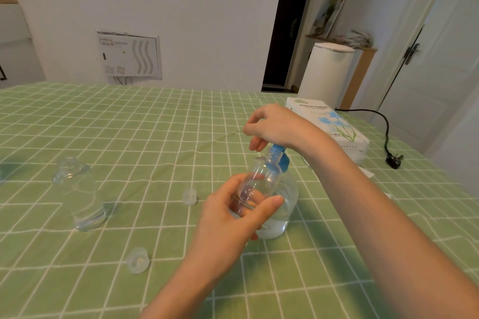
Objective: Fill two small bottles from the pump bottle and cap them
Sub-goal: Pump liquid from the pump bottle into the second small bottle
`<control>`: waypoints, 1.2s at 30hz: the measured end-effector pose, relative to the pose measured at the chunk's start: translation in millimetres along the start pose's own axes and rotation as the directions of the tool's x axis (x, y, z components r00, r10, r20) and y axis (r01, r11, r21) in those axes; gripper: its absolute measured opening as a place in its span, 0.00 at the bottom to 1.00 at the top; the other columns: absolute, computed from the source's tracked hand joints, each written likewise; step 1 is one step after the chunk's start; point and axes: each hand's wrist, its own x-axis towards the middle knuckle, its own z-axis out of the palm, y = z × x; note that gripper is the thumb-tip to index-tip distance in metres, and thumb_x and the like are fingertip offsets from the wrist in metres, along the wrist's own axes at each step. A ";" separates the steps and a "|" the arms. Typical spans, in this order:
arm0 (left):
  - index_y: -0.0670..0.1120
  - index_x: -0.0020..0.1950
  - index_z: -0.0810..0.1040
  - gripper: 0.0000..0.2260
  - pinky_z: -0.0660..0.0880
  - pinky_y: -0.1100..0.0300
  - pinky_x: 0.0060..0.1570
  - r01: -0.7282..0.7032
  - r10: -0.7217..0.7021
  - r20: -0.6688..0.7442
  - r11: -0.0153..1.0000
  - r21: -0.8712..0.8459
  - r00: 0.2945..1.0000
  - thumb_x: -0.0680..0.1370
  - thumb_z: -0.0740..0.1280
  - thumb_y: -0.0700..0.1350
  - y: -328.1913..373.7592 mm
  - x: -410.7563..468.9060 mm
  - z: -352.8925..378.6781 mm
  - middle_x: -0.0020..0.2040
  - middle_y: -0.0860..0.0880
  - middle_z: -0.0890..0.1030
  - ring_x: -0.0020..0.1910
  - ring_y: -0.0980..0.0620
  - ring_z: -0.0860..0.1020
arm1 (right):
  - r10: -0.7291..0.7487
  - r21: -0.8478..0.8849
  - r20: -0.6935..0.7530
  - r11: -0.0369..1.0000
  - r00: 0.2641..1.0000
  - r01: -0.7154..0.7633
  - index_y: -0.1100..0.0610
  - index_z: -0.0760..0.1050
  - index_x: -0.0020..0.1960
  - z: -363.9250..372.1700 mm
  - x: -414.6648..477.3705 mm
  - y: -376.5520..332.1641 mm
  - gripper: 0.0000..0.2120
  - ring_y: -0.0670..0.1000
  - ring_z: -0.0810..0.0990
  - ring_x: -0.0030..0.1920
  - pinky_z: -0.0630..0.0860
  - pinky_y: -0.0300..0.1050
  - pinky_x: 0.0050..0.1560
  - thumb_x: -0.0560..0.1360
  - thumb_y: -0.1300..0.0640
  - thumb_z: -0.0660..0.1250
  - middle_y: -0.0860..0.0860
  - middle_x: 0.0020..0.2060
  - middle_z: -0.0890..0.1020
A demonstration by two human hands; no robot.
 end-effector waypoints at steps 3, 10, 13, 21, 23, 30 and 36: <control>0.59 0.48 0.80 0.16 0.74 0.67 0.27 -0.006 0.006 -0.003 1.000 0.002 1.000 0.61 0.72 0.56 -0.8 0.1 -0.1 0.34 0.55 0.81 0.29 0.60 0.76 | 0.002 0.022 0.011 1.000 1.000 -0.002 0.58 0.76 0.54 2.3 1.0 0.6 0.09 0.55 0.83 0.51 0.77 0.46 0.51 0.77 0.56 0.62 0.50 0.37 0.85; 0.60 0.48 0.79 0.15 0.74 0.66 0.27 -0.014 0.014 -0.016 0.999 0.040 1.000 0.62 0.72 0.56 -3.2 -0.6 -1.4 0.35 0.52 0.81 0.29 0.58 0.75 | 0.010 0.082 0.023 0.997 1.000 -0.012 0.60 0.77 0.54 10.5 0.2 4.5 0.09 0.63 0.80 0.56 0.76 0.58 0.60 0.77 0.57 0.62 0.52 0.36 0.84; 0.59 0.48 0.79 0.15 0.74 0.66 0.28 -0.016 0.017 -0.014 0.999 0.044 1.000 0.62 0.71 0.56 -2.2 -1.1 -1.3 0.35 0.54 0.81 0.30 0.59 0.76 | -0.001 0.089 0.009 0.996 1.000 0.000 0.59 0.77 0.53 10.2 -0.7 4.5 0.09 0.63 0.80 0.56 0.76 0.57 0.59 0.77 0.56 0.62 0.52 0.36 0.84; 0.55 0.49 0.80 0.17 0.74 0.67 0.27 -0.028 0.028 -0.019 0.999 0.017 0.999 0.61 0.72 0.56 1.8 -0.1 1.7 0.36 0.53 0.82 0.29 0.60 0.76 | -0.030 0.030 -0.042 0.999 0.999 0.032 0.54 0.76 0.50 -2.3 -2.0 0.3 0.06 0.52 0.83 0.49 0.75 0.40 0.47 0.78 0.54 0.62 0.50 0.38 0.85; 0.55 0.49 0.80 0.18 0.74 0.67 0.27 -0.031 0.031 -0.023 0.999 0.021 0.999 0.61 0.71 0.57 2.5 0.0 1.3 0.36 0.52 0.82 0.30 0.60 0.76 | -0.033 0.036 -0.026 0.999 0.999 0.034 0.54 0.76 0.50 -1.4 -2.0 0.4 0.06 0.52 0.83 0.50 0.76 0.43 0.50 0.77 0.54 0.62 0.50 0.38 0.85; 0.55 0.48 0.80 0.15 0.73 0.66 0.26 -0.032 0.032 -0.022 0.999 0.016 0.999 0.62 0.72 0.56 2.1 -0.2 1.6 0.35 0.51 0.81 0.29 0.58 0.76 | -0.014 0.075 -0.007 0.997 1.000 0.014 0.56 0.77 0.51 3.4 -1.0 0.1 0.06 0.57 0.82 0.53 0.76 0.50 0.58 0.77 0.57 0.63 0.50 0.37 0.85; 0.57 0.47 0.80 0.15 0.74 0.65 0.26 -0.021 0.021 -0.036 1.000 0.017 0.999 0.62 0.72 0.56 -0.8 -2.3 0.4 0.34 0.51 0.81 0.29 0.58 0.76 | 0.005 0.098 0.013 0.995 1.000 -0.006 0.57 0.77 0.53 10.5 -2.2 3.1 0.08 0.59 0.82 0.54 0.75 0.53 0.61 0.77 0.56 0.63 0.51 0.37 0.85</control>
